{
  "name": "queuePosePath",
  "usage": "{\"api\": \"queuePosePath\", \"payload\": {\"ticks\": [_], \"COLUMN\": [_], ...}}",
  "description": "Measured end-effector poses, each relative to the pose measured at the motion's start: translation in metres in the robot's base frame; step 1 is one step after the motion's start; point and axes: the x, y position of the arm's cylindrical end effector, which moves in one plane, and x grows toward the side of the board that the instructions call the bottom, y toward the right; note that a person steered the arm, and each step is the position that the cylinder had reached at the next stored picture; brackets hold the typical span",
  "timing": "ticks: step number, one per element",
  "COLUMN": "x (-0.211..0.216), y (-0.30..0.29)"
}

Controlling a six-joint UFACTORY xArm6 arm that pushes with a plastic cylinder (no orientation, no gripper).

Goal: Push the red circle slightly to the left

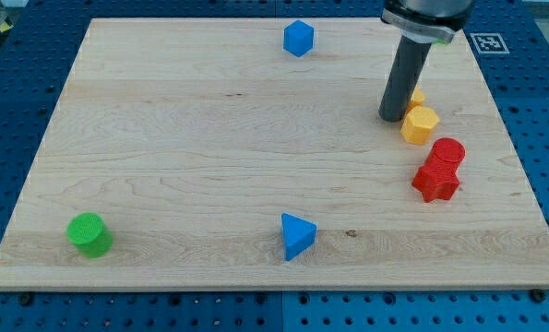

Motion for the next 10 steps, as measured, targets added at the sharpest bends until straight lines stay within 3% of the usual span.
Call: {"api": "queuePosePath", "payload": {"ticks": [5,6,8,10], "x": [0.003,0.025,0.075,0.075], "y": [0.118,0.129,0.130,0.113]}}
